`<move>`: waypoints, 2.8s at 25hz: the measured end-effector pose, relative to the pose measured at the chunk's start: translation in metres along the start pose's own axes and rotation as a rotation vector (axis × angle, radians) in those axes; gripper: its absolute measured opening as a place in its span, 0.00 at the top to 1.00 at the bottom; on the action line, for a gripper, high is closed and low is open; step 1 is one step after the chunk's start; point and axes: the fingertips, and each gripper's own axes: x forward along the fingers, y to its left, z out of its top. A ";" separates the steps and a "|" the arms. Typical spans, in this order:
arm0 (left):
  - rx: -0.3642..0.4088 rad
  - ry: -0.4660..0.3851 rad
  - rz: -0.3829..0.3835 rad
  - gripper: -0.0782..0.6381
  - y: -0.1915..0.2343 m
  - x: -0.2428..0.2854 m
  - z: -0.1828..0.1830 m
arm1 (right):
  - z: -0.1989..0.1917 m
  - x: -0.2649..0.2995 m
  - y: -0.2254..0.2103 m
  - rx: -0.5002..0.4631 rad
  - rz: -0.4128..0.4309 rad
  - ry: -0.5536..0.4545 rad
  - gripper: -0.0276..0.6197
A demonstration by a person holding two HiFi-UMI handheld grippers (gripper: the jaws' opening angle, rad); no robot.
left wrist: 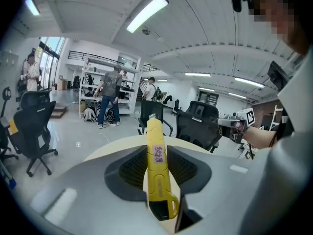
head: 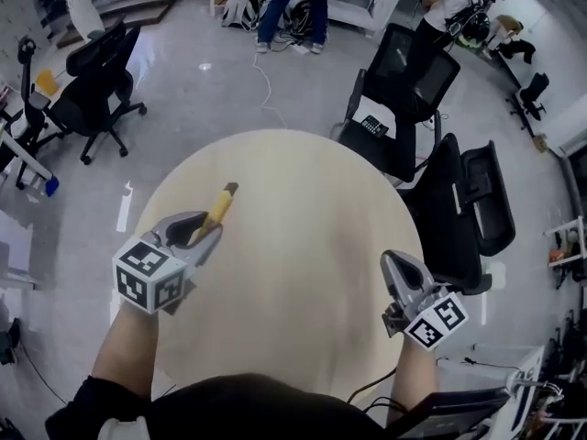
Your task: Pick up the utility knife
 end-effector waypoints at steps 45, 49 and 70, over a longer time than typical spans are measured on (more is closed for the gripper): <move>-0.098 -0.367 -0.154 0.72 -0.154 -0.269 0.035 | 0.066 -0.185 0.201 -0.100 0.041 -0.140 0.93; -0.142 -0.388 -0.156 0.72 -0.204 -0.264 0.024 | 0.057 -0.224 0.188 -0.110 0.076 -0.123 0.93; -0.075 -0.394 -0.236 0.72 -0.213 -0.285 0.032 | 0.042 -0.227 0.211 -0.061 0.002 -0.171 0.93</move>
